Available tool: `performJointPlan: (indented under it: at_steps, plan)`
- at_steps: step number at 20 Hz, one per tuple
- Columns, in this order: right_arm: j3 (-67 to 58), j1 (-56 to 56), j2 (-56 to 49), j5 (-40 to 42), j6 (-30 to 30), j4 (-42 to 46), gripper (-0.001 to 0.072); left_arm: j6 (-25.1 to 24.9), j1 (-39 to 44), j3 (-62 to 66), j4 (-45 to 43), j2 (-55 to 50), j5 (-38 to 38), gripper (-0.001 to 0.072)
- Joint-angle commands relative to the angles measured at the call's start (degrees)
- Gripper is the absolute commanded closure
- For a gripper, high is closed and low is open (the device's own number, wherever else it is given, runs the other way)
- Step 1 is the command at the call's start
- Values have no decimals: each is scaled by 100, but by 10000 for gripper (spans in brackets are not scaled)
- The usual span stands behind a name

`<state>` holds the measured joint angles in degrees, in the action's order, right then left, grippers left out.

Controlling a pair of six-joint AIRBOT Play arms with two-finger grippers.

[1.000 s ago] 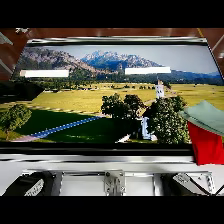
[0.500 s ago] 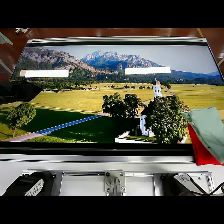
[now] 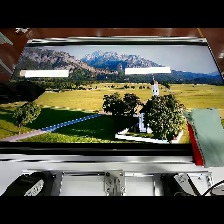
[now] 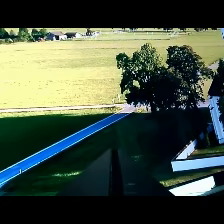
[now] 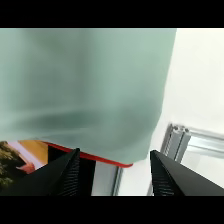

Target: Fold the shirts.

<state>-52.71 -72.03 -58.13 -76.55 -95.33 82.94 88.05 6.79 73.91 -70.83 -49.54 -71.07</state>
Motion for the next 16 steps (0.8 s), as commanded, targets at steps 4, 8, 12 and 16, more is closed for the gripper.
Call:
performJointPlan:
  at_steps: [4,8,12,16]
  plan:
    - [-1469,1410,638,1132,1598,-1670,156,527,1141,90,-2052,-1298,-205,679]
    - [-1419,3766,522,225,1440,-1027,129,1023,1958,658,-2260,-2599,-595,-12]
    - [-1353,4986,-146,-625,1327,-940,27,1062,1926,776,-1633,-2907,-118,-4]
    - [-1353,5466,-236,-529,1325,-1045,28,1062,1847,776,-1659,-2898,-210,-4]
